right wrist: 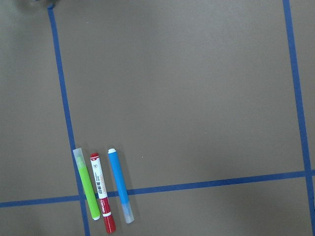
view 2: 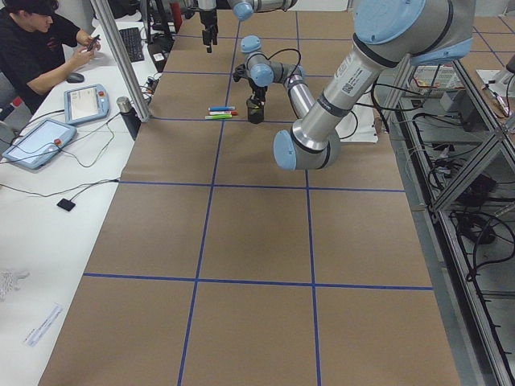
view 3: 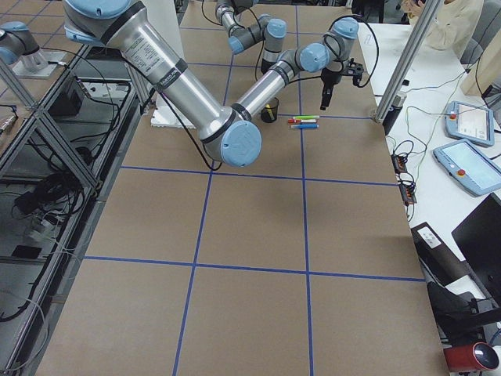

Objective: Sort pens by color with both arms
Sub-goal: 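Lower the left gripper into the cup and grasp the yellow highlighter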

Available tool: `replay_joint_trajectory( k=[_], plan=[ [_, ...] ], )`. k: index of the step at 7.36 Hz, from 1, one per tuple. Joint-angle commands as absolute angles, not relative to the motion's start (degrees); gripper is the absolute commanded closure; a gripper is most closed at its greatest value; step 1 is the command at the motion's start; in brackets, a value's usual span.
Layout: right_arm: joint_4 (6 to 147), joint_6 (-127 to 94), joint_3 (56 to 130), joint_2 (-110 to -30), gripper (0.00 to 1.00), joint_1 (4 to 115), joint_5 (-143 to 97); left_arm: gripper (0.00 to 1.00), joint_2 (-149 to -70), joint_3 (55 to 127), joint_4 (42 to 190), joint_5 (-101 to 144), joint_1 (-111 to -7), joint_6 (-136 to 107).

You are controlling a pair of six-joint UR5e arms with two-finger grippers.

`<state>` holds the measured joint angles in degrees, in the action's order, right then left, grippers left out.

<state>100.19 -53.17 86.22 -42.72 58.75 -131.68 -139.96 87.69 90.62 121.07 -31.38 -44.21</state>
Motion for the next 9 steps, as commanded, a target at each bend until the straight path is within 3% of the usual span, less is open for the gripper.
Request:
replay_joint_trajectory(
  k=[1,5,9],
  plan=[
    [100.2,-53.2,86.2,-42.7,0.03,58.9,-131.7,0.7,-139.9,87.5,90.6,120.1,-30.9,-44.2],
    [100.2,-53.2,86.0,-42.8,0.03,58.9,-131.7,0.82,-140.4,87.8,90.5,119.5,-30.4,-43.6],
    [100.1,-53.1,85.7,-43.0,0.03,58.9,-131.7,0.82,-140.3,98.6,81.2,120.2,-32.9,-42.1]
  ],
)
